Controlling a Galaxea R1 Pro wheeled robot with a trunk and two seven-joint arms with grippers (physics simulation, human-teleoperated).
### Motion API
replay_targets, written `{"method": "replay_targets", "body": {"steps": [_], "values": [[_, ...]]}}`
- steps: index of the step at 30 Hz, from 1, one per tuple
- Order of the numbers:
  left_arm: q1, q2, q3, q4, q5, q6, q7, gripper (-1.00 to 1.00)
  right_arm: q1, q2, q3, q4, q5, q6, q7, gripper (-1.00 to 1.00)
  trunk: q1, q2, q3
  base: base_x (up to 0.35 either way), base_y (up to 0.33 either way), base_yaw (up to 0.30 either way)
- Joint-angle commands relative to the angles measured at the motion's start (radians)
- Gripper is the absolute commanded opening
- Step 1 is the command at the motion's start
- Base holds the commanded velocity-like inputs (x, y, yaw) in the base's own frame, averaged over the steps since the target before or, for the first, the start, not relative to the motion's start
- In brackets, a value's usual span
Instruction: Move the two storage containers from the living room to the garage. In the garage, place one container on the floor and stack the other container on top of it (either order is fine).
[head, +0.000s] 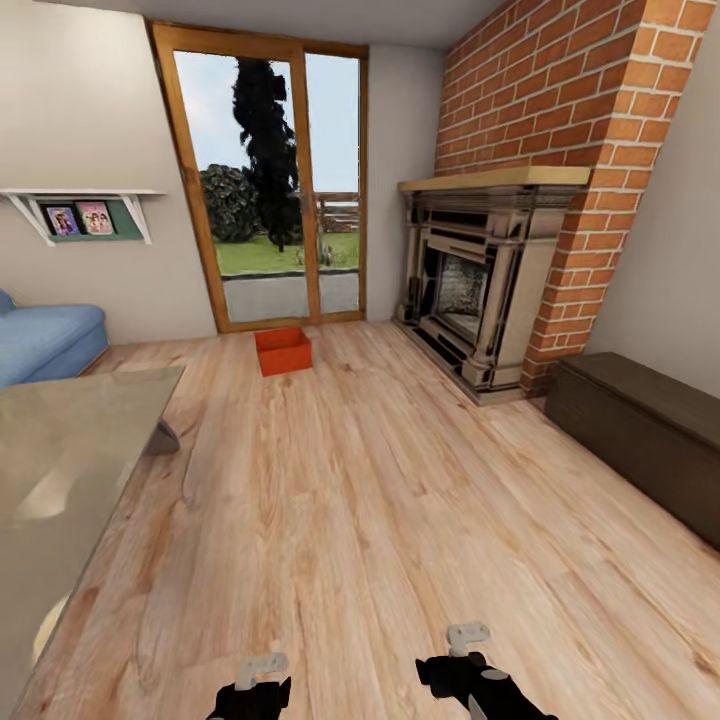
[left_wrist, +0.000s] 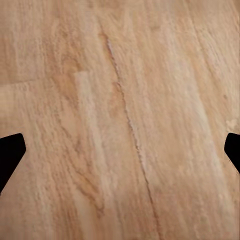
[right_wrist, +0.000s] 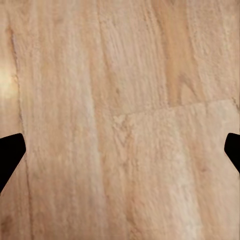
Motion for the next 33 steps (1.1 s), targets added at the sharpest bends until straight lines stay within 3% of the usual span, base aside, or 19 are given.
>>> {"method": "replay_targets", "body": {"steps": [1, 9, 27, 33], "values": [[-0.001, -0.001, 0.008, 0.001, -0.01, -0.003, -0.001, 1.0, 0.0, -0.001, 0.002, -0.002, 0.005, 0.006, 0.002, 1.0, 0.0, 0.0, -0.001, 0.344, -0.079, 0.111], [-0.001, -0.001, 0.008, 0.001, -0.01, -0.003, -0.001, 1.0, 0.0, 0.0, 0.002, -0.003, 0.005, 0.006, 0.002, 1.0, 0.0, 0.0, -0.001, 0.344, -0.083, 0.073], [-0.001, -0.001, 0.008, 0.001, -0.009, -0.003, -0.001, 1.0, 0.0, 0.0, 0.002, -0.003, 0.005, 0.006, 0.002, 1.0, 0.0, 0.0, -0.001, 0.344, -0.085, 0.24], [-0.001, -0.001, 0.008, 0.001, -0.009, -0.003, -0.001, 1.0, 0.0, -0.001, 0.002, -0.003, 0.005, 0.006, 0.002, 1.0, 0.0, 0.0, -0.001, 0.344, -0.085, 0.09]]}}
